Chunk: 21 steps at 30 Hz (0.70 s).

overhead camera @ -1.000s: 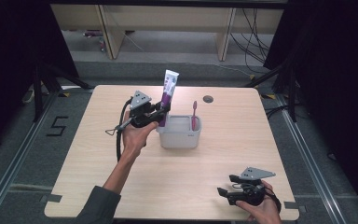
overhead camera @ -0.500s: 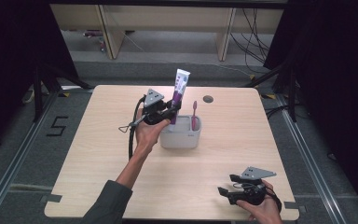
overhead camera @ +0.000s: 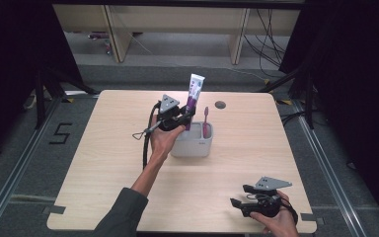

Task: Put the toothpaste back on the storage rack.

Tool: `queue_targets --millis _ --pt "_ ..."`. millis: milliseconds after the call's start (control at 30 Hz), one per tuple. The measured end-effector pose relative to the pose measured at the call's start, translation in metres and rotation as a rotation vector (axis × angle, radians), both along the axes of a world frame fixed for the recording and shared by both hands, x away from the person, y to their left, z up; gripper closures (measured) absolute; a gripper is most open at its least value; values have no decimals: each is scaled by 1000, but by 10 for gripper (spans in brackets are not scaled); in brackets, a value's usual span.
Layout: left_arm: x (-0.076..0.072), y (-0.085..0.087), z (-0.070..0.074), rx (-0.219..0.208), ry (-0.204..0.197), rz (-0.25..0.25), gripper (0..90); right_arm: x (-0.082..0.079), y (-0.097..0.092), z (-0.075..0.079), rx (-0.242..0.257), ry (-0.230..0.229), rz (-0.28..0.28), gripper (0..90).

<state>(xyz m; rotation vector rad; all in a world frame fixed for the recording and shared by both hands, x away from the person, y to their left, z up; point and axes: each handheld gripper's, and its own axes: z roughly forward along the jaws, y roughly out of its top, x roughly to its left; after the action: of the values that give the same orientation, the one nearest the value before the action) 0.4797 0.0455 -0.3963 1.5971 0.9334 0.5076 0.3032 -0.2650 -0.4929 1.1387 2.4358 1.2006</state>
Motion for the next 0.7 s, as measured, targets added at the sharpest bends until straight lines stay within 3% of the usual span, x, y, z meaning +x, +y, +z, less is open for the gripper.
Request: queue_targets --millis 700 --pt "5 -9 -14 36 5 9 714 0 0 0 4 3 5 281"
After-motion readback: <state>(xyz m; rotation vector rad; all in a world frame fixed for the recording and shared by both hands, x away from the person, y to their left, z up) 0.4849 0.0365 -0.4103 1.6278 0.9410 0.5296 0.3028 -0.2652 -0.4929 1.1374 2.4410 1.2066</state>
